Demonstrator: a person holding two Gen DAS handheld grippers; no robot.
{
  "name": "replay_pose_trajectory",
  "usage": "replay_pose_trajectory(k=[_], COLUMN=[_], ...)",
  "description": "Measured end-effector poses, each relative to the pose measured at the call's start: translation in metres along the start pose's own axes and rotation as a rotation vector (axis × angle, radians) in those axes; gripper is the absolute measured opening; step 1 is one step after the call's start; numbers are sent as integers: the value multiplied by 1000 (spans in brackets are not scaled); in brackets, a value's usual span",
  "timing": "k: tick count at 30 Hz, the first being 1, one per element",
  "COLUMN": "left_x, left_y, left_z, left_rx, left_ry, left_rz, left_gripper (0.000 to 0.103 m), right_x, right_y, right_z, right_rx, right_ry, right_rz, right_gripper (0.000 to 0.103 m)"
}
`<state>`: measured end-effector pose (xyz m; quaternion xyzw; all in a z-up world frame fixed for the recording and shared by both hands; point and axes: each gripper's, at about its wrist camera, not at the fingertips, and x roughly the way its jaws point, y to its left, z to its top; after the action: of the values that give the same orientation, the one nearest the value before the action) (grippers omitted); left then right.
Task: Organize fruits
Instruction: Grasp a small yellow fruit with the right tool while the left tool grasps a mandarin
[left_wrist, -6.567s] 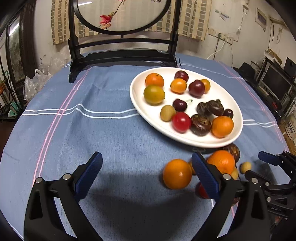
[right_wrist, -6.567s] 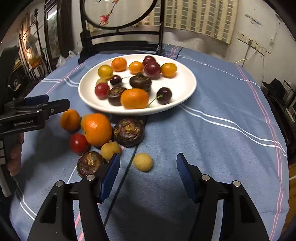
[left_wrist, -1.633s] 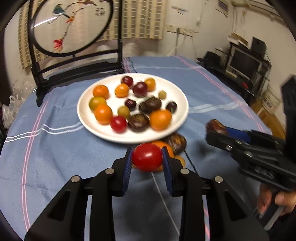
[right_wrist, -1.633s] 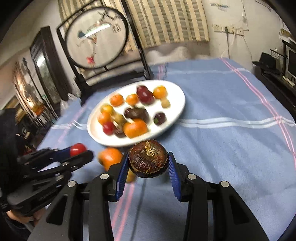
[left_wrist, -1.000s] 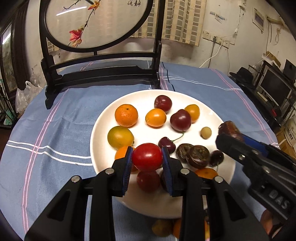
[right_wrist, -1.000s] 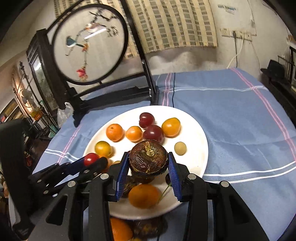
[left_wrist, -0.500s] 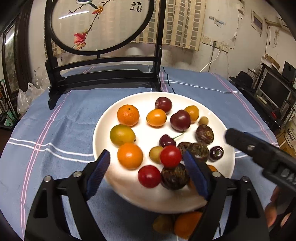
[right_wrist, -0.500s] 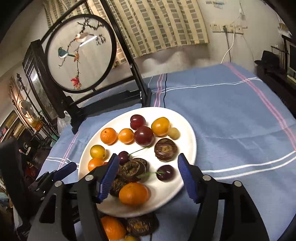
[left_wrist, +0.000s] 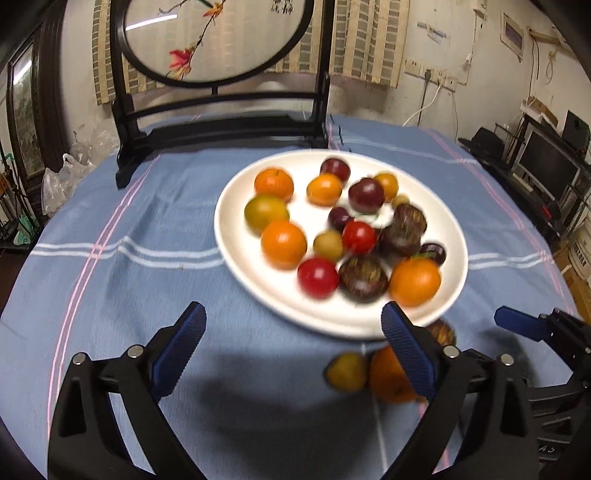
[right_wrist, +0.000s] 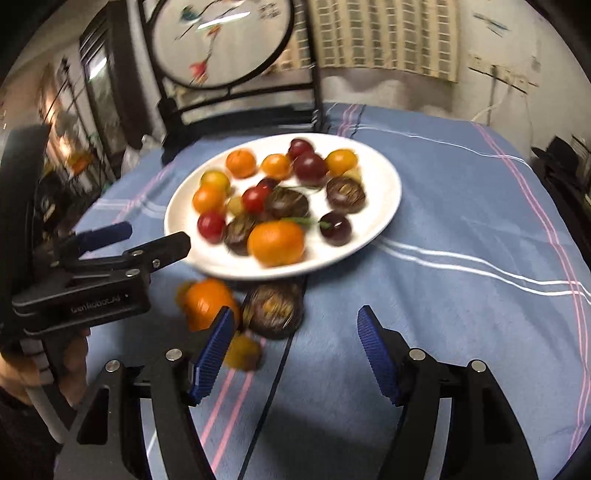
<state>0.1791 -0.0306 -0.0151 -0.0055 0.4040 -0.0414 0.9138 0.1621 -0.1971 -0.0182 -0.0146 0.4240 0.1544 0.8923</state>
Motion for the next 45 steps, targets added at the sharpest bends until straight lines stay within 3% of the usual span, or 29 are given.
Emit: replay_pose_trajectory(k=[12,14,19,20,21,30,35,38,41,43,45], left_x=[-5,-4,-5,-5,-6,-11,-12,-12,-10,-6,1], left_y=[11,11,12,12,12,-6,-27,-43,-57,-64,-72], left_z=[-14,-14,-13,-13,-13,-20,-27,-32,-35,-35,-35], left_rx=[-22,-22,-34,-36,-36,12,93,170,233,258,279], left_ry=[18,18,31,31,31,26,18,-5,-15,-2,11], left_rz=[4,3,-18,-23,-27,-102,-122,-102,-90,-87,-77], left_gripper=[94,94,94,94,94,94,94,94,78,76,65], right_x=[7,10,23,23,24,0,-7,-8,-9,-12,-13], right_y=[27,35,47,48,48,17,-27,-31,-25,-23,-22], right_z=[-19,-21,-23,-22,-21,-14,-10,-10,-10,-10,-10], right_rx=[-113,-148,-188,-181,-173,-83,83,101,81,73,72], right_ry=[62,72,86,83,82,52,42,32,26,18,14], right_rz=[17,14,-8,-4,-7,-38,-76,-73,-59,-50,-44], right_gripper=[68,56,39,29,26,26,26,26,26,26,26])
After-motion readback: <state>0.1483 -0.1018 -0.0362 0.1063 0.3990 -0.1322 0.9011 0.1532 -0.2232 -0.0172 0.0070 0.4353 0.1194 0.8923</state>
